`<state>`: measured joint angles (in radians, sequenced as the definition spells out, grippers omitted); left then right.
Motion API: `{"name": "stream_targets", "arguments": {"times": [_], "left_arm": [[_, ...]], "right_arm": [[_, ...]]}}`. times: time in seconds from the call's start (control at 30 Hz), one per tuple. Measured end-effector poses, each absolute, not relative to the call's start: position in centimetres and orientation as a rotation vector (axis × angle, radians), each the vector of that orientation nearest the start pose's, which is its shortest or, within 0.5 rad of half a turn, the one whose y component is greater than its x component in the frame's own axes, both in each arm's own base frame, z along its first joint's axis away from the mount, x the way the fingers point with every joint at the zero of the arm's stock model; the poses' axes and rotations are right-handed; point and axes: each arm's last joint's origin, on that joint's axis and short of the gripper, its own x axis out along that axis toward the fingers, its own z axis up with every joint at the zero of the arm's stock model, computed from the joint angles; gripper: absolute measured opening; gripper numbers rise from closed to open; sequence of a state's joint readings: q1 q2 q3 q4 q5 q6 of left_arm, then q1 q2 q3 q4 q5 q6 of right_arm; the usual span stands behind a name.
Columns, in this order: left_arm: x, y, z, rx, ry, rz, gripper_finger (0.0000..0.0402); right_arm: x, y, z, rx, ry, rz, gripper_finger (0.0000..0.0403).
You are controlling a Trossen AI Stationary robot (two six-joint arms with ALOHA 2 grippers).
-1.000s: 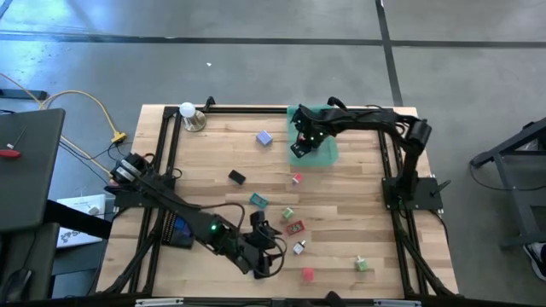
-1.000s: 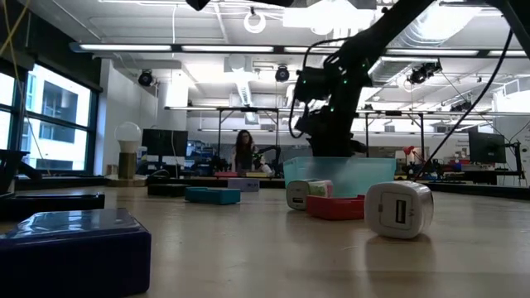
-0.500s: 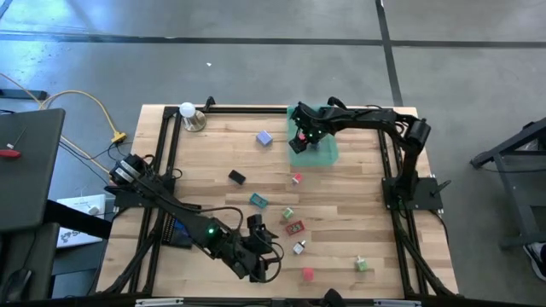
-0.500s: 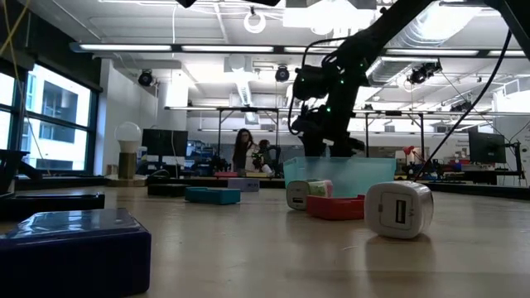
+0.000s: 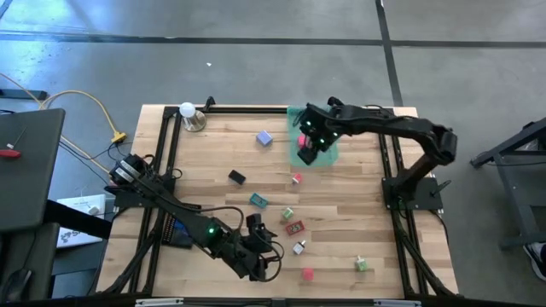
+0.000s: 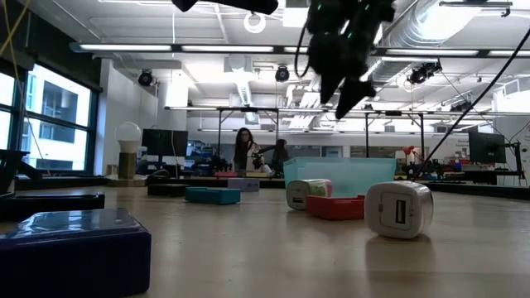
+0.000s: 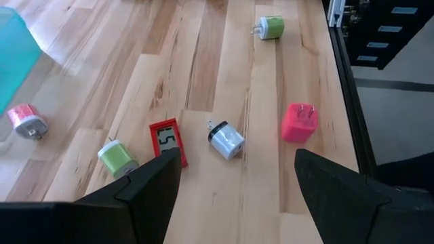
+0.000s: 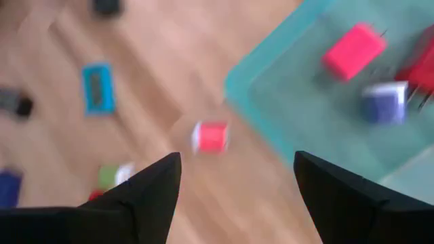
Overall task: Pick & Place Office items
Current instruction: Put the red digital timer into the black bin
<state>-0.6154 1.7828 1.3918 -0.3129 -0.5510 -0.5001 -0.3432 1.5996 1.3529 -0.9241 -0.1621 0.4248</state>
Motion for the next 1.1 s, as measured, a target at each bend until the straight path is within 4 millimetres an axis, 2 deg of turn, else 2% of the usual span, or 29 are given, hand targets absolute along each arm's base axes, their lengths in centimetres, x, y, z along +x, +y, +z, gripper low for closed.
{"name": "stream_targets", "arguments": {"times": [0.1,0.23,0.4,0.6,0.73,0.93,1.1], "left_arm": [[33.0,-21.6,26.3,-0.109,0.593,0.091,0.0281],[32.8,-21.9,26.2,-0.108,0.602,0.087,0.0281],[32.6,-22.2,26.2,-0.107,0.602,0.079,0.0281],[32.2,-22.7,26.2,-0.101,0.603,0.064,0.0281],[32.0,-23.0,26.2,-0.088,0.604,0.052,0.0281],[32.0,-22.9,26.2,-0.088,0.604,0.053,0.0281],[32.1,-22.8,26.2,-0.088,0.605,0.056,0.0281]], "right_arm": [[29.2,-7.4,29.0,0.64,1.132,-0.357,0.0274],[28.3,-3.7,29.8,0.591,1.207,-0.332,0.0273],[27.5,0.9,29.5,0.526,1.329,-0.299,0.027],[27.2,6.5,28.2,0.345,1.317,-0.174,0.0269],[26.7,9.4,26.9,0.235,1.28,-0.06,0.0269],[25.8,12.1,24.5,-0.009,1.195,0.021,0.0269],[26.2,12.4,23.2,-0.12,1.051,-0.061,0.0269]]}}
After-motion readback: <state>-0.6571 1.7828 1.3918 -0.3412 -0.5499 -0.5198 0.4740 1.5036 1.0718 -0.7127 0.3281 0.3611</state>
